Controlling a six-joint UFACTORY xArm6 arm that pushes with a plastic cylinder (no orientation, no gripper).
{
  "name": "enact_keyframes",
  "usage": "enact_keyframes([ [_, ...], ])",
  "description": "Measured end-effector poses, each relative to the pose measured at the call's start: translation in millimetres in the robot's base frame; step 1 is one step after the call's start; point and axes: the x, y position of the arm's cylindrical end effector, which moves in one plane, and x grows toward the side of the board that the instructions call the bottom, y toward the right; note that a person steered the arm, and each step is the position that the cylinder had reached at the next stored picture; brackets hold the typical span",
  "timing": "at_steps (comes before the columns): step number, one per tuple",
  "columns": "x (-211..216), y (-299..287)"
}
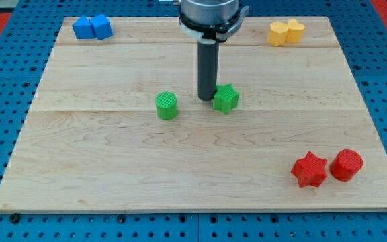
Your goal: Push the green star to the top of the red circle
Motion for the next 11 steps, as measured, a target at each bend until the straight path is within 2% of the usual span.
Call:
enact_keyframes([
  [1, -19, -10],
  [2, 10, 9],
  [3, 37, 60],
  [4, 39, 98],
  [6, 37, 52],
  [8, 61, 156],
  [9, 60, 171],
  [10, 54, 163],
  [11, 73, 178],
])
